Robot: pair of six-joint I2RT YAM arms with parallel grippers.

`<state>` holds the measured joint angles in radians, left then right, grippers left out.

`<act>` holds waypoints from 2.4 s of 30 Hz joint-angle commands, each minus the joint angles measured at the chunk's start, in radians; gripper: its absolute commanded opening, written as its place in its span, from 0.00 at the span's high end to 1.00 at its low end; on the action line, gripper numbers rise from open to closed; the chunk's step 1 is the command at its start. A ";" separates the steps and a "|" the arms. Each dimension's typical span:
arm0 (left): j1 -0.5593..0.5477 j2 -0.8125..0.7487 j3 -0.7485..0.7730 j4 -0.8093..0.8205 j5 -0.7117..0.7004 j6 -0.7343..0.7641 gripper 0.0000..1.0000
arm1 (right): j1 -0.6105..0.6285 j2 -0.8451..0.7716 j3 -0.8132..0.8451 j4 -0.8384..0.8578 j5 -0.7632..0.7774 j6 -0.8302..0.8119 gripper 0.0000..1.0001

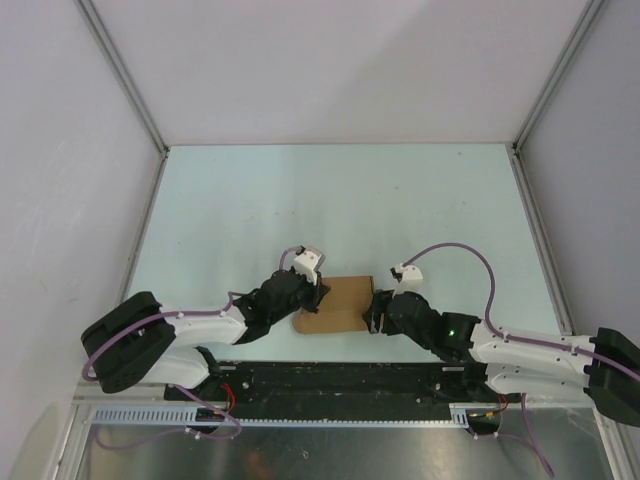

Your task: Fold the paper box

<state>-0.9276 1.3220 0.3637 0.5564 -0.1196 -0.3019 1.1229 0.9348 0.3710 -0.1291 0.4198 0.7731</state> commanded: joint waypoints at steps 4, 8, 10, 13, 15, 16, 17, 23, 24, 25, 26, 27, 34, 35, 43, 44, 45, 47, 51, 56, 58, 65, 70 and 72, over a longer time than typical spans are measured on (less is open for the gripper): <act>-0.007 0.002 0.029 0.023 -0.006 0.027 1.00 | -0.054 0.006 -0.033 0.120 -0.091 -0.028 0.34; -0.007 0.002 0.029 0.025 -0.006 0.027 1.00 | -0.071 -0.008 -0.049 0.160 -0.134 -0.035 0.34; -0.007 0.006 0.030 0.027 -0.005 0.027 1.00 | -0.072 -0.019 -0.053 0.167 -0.148 -0.038 0.34; -0.007 0.017 0.034 0.030 -0.005 0.027 1.00 | -0.074 -0.024 -0.058 0.186 -0.179 -0.041 0.34; -0.007 0.023 0.034 0.030 -0.002 0.027 1.00 | -0.074 -0.022 -0.058 0.194 -0.187 -0.043 0.35; -0.007 0.023 0.035 0.031 0.000 0.027 1.00 | -0.072 -0.021 -0.058 0.197 -0.190 -0.043 0.36; -0.007 0.025 0.035 0.031 0.000 0.027 1.00 | -0.074 -0.019 -0.058 0.198 -0.191 -0.043 0.37; -0.007 0.025 0.034 0.033 -0.002 0.029 1.00 | -0.072 -0.010 -0.060 0.204 -0.197 -0.046 0.42; -0.007 0.026 0.032 0.033 -0.002 0.029 1.00 | -0.072 -0.010 -0.060 0.204 -0.196 -0.046 0.43; -0.007 0.026 0.031 0.034 -0.002 0.029 1.00 | -0.071 -0.008 -0.060 0.206 -0.196 -0.047 0.44; -0.007 0.025 0.032 0.036 0.000 0.029 1.00 | -0.071 -0.008 -0.060 0.206 -0.197 -0.047 0.45; -0.007 0.025 0.032 0.036 0.000 0.029 1.00 | -0.071 -0.008 -0.063 0.207 -0.197 -0.047 0.46; -0.007 0.020 0.027 0.034 0.000 0.027 1.00 | -0.072 -0.011 -0.063 0.209 -0.194 -0.043 0.51; -0.007 0.020 0.029 0.034 0.001 0.027 1.00 | -0.069 -0.011 -0.063 0.207 -0.193 -0.044 0.52; -0.007 0.033 0.032 0.036 0.008 0.029 1.00 | -0.071 -0.013 -0.064 0.195 -0.184 -0.043 0.55; -0.007 0.034 0.032 0.036 0.008 0.027 1.00 | -0.071 -0.014 -0.064 0.187 -0.182 -0.043 0.53; -0.007 0.034 0.032 0.037 0.008 0.029 1.00 | -0.071 -0.016 -0.064 0.180 -0.179 -0.043 0.50; -0.007 0.037 0.032 0.037 0.005 0.030 1.00 | -0.071 -0.025 -0.063 0.157 -0.173 -0.035 0.43; -0.007 0.046 0.038 0.039 0.005 0.030 1.00 | -0.063 -0.045 -0.063 0.135 -0.168 -0.026 0.37; -0.007 0.060 0.046 0.040 0.014 0.030 1.00 | -0.048 -0.068 -0.063 0.103 -0.176 -0.015 0.37; -0.007 0.065 0.047 0.039 0.015 0.030 1.00 | -0.040 -0.068 -0.063 0.102 -0.179 -0.012 0.38; -0.007 0.066 0.043 0.042 0.012 0.033 1.00 | -0.028 -0.018 -0.063 0.108 -0.181 -0.001 0.34; -0.007 0.066 0.038 0.042 0.014 0.032 1.00 | -0.023 0.021 -0.063 0.164 -0.187 0.000 0.35; -0.007 0.066 0.037 0.043 0.014 0.032 1.00 | -0.023 0.022 -0.063 0.172 -0.185 0.002 0.37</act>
<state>-0.9276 1.3766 0.3859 0.5930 -0.1188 -0.2871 1.0939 0.9527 0.3084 -0.0216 0.2264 0.7597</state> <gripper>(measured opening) 0.004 0.652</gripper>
